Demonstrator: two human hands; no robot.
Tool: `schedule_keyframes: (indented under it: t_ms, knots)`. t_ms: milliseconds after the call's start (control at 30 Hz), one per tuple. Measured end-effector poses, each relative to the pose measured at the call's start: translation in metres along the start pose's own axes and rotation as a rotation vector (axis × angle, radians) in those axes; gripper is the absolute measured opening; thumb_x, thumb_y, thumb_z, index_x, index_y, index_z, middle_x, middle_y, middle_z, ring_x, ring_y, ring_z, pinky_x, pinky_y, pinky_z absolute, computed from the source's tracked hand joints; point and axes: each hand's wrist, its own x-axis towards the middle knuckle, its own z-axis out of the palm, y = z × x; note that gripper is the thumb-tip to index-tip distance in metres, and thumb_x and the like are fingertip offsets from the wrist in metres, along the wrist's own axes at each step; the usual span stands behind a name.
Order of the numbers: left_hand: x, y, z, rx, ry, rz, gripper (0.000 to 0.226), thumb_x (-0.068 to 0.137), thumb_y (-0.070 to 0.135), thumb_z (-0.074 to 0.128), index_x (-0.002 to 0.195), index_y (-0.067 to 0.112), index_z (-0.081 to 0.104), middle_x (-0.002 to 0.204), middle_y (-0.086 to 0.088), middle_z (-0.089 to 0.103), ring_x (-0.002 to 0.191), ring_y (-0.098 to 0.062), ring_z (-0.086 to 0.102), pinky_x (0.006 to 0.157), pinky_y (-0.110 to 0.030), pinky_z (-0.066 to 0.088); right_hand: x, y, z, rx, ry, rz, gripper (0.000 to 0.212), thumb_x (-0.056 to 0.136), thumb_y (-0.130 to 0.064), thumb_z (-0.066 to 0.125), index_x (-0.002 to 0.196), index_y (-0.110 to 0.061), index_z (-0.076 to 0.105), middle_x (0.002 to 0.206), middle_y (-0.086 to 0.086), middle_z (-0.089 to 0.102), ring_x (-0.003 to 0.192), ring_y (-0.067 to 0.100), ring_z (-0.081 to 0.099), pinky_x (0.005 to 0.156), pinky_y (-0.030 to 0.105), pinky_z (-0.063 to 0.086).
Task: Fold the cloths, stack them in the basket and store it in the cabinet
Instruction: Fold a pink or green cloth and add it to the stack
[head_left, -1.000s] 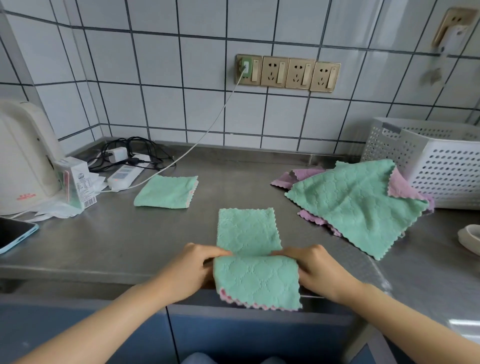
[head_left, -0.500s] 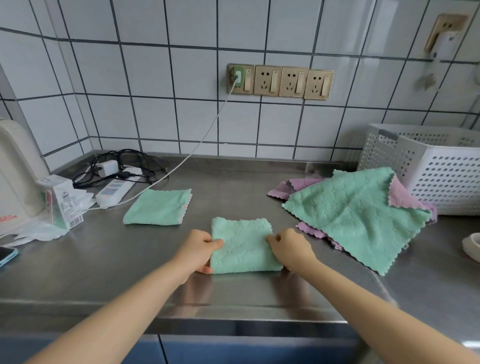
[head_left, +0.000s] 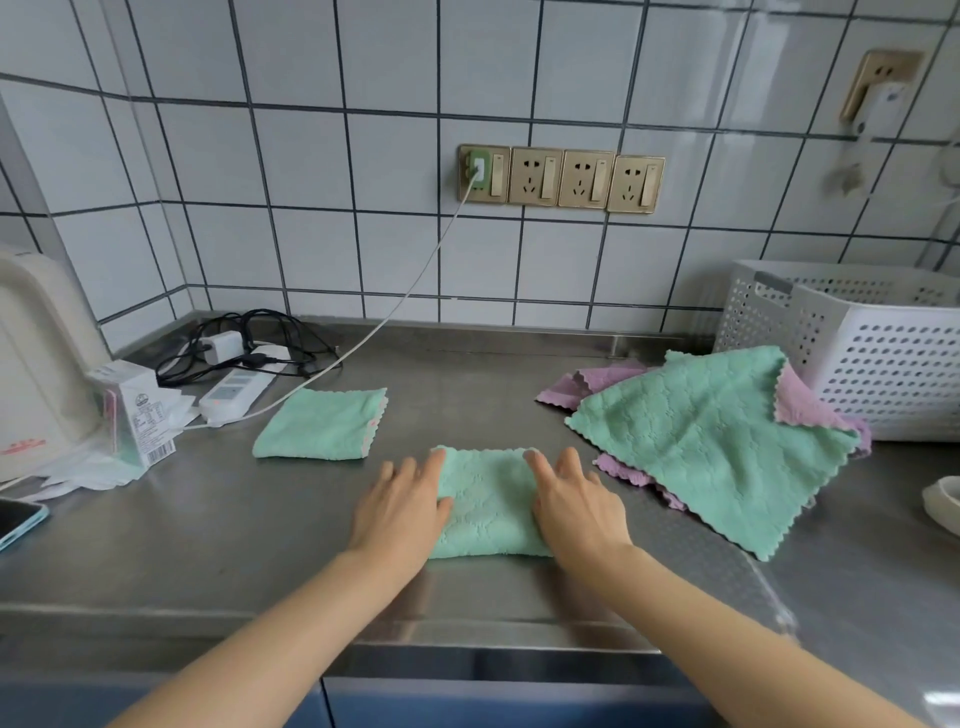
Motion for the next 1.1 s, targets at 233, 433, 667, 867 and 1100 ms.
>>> schedule_keyframes:
  t_ms: [233, 433, 667, 867, 1100]
  knots:
    - [0.001, -0.001, 0.01, -0.501, -0.148, -0.097, 0.039, 0.095, 0.024, 0.045, 0.134, 0.018, 0.052, 0.119, -0.005, 0.063, 0.112, -0.025, 0.048, 0.092, -0.03, 0.041, -0.003, 0.011, 0.008, 0.003, -0.053, -0.01, 0.045, 0.099, -0.029, 0.025, 0.145, -0.027, 0.026, 0.136, 0.005, 0.04, 0.117, 0.032, 0.039, 0.091, 0.038, 0.038]
    - [0.004, 0.001, -0.003, -1.251, -0.059, -0.331, 0.045, 0.082, 0.004, 0.059, 0.108, 0.041, 0.056, 0.116, 0.018, 0.062, 0.102, 0.002, 0.058, 0.084, -0.022, 0.047, -0.003, 0.009, 0.014, 0.061, -0.008, -0.006, 0.047, 0.099, -0.026, 0.025, 0.146, -0.023, 0.028, 0.132, 0.004, 0.046, 0.117, 0.028, 0.04, 0.097, 0.034, 0.035]
    - [0.007, -0.002, -0.012, -1.522, 0.07, -0.318, 0.057, 0.077, -0.011, 0.062, 0.119, 0.027, 0.059, 0.12, 0.019, 0.06, 0.075, 0.008, 0.063, 0.07, -0.009, 0.048, 0.007, 0.006, 0.021, 0.352, 0.029, 0.015, 0.04, 0.098, -0.031, 0.029, 0.137, -0.023, 0.034, 0.115, 0.002, 0.056, 0.112, 0.029, 0.046, 0.096, 0.035, 0.032]
    - [0.04, -0.047, -0.041, -1.609, 0.186, -0.178, 0.053, 0.077, -0.018, 0.061, 0.112, 0.022, 0.063, 0.112, 0.014, 0.067, 0.084, 0.003, 0.065, 0.074, -0.013, 0.049, 0.037, -0.047, -0.009, 1.248, -0.109, 0.152, 0.04, 0.096, -0.034, 0.046, 0.133, -0.032, 0.031, 0.107, 0.004, 0.066, 0.095, 0.018, 0.061, 0.087, 0.035, 0.047]
    - [0.102, -0.157, -0.036, -1.328, 0.294, -0.375, 0.031, 0.076, -0.01, 0.066, 0.09, 0.017, 0.067, 0.105, 0.001, 0.066, 0.095, -0.01, 0.061, 0.087, -0.026, 0.047, 0.121, -0.145, -0.012, 1.265, -0.074, 0.074, 0.058, 0.089, -0.014, 0.052, 0.138, -0.027, 0.025, 0.079, 0.006, 0.054, 0.073, 0.019, 0.053, 0.072, 0.037, 0.05]
